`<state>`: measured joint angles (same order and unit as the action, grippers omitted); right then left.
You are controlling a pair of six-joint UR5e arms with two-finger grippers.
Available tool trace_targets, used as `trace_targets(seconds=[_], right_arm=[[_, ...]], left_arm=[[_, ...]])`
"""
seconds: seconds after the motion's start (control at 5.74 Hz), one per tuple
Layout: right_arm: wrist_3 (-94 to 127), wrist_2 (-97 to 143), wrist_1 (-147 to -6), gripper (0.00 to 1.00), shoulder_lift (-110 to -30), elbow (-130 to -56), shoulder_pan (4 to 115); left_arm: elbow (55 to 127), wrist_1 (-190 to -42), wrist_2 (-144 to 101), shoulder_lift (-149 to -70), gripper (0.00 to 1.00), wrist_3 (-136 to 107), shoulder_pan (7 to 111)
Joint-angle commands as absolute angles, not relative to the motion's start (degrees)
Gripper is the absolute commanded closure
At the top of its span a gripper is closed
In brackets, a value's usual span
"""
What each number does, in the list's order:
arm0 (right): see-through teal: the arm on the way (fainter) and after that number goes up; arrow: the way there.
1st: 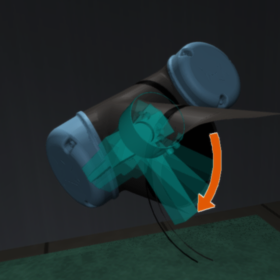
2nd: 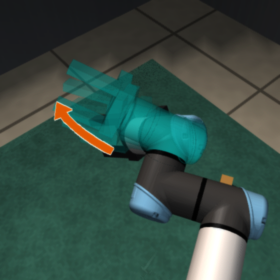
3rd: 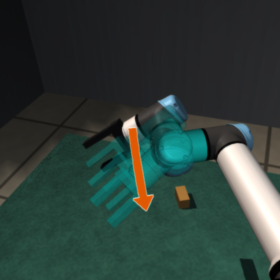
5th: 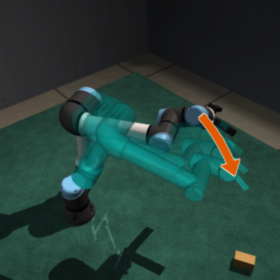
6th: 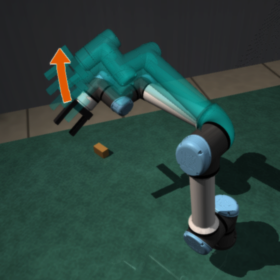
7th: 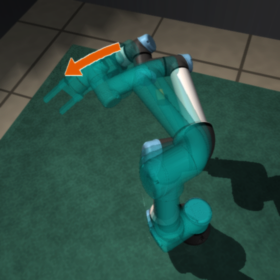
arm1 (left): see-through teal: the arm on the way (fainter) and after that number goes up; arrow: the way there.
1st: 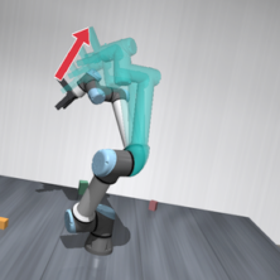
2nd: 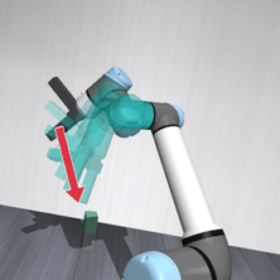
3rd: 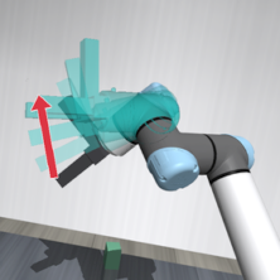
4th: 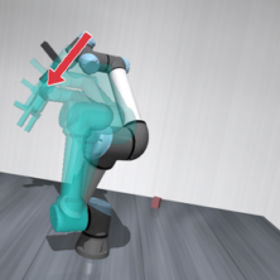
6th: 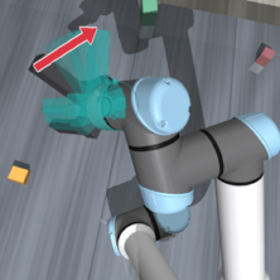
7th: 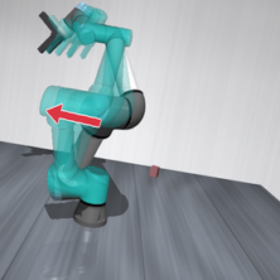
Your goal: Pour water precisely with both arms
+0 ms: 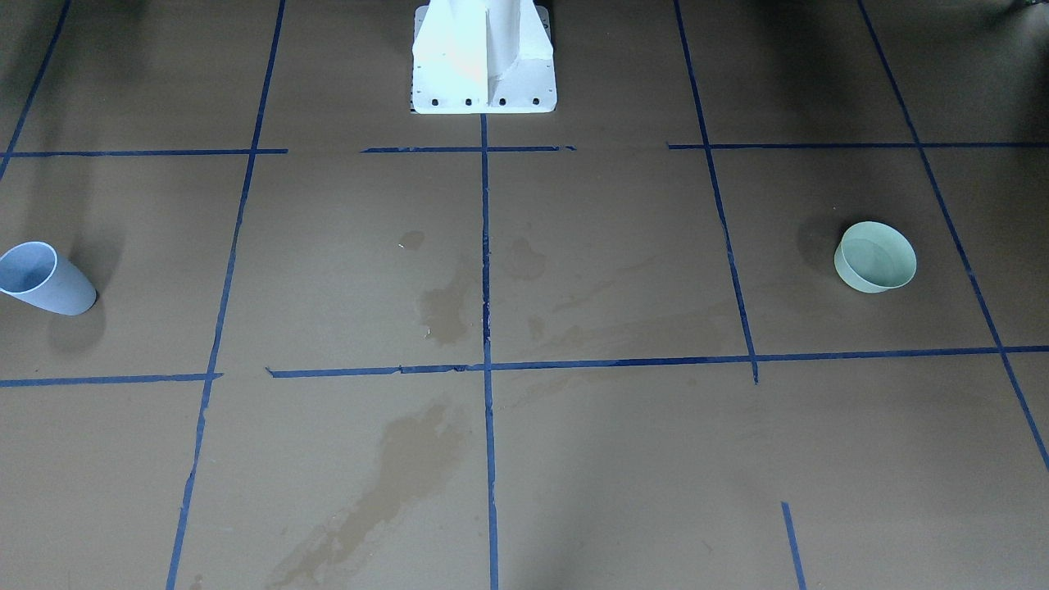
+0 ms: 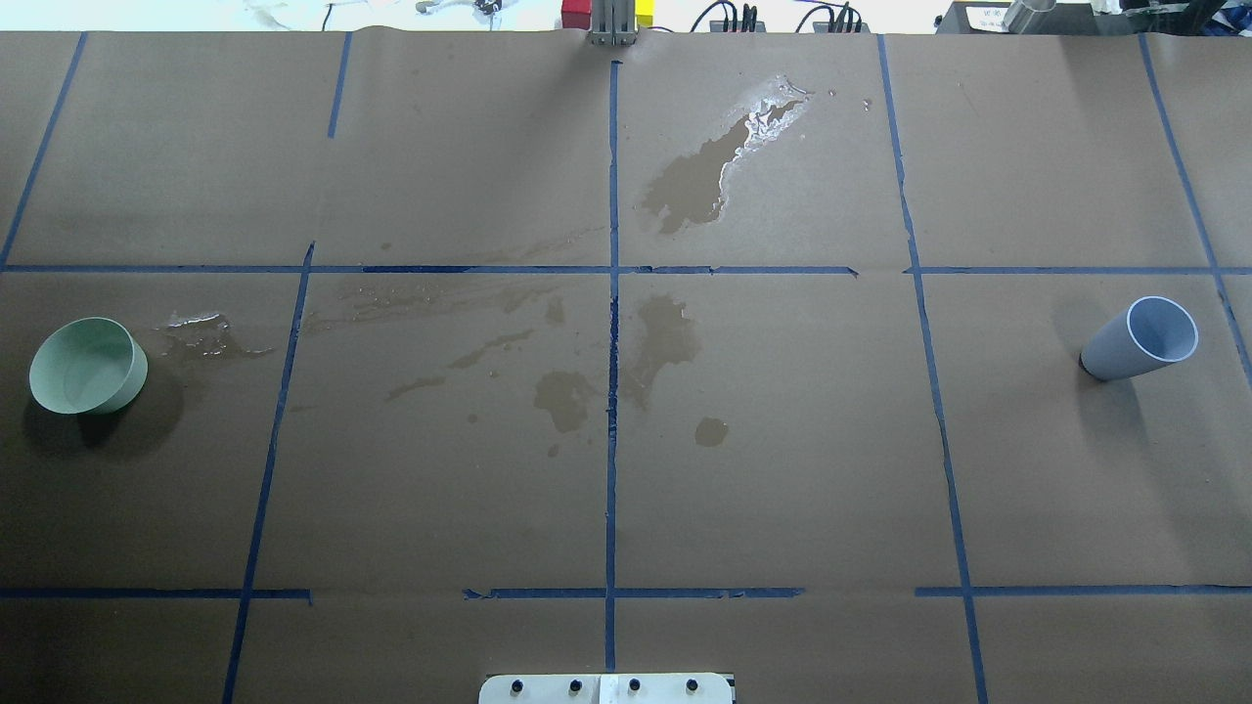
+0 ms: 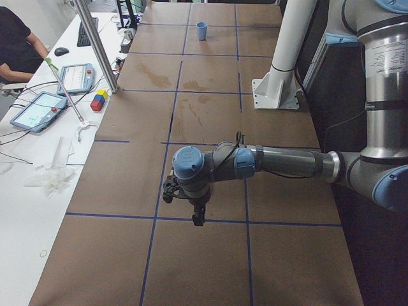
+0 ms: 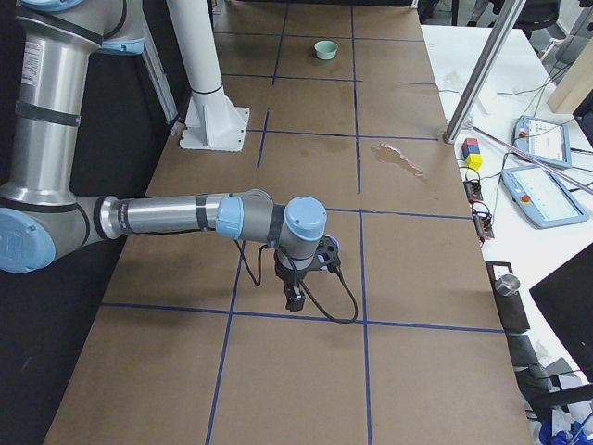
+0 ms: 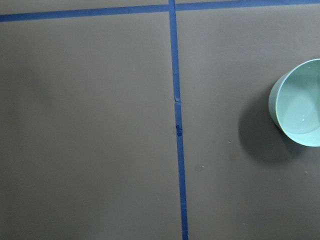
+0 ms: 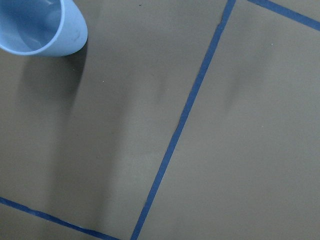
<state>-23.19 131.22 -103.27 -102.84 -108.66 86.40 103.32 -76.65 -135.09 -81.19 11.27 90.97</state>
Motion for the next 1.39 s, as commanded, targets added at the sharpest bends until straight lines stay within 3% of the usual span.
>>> trace_targets(seconds=[0.0, 1.22], right_arm=[[-23.20, 131.22, -103.27, 0.00, -102.83, -108.46, 86.40], [-23.20, 131.66, -103.27, 0.00, -102.92, -109.07, 86.40]], left_arm=[[103.36, -76.90, -134.38, -81.04, 0.00, 11.34, 90.97], [102.13, -76.82, -134.56, -82.44, 0.00, 11.51, 90.79]])
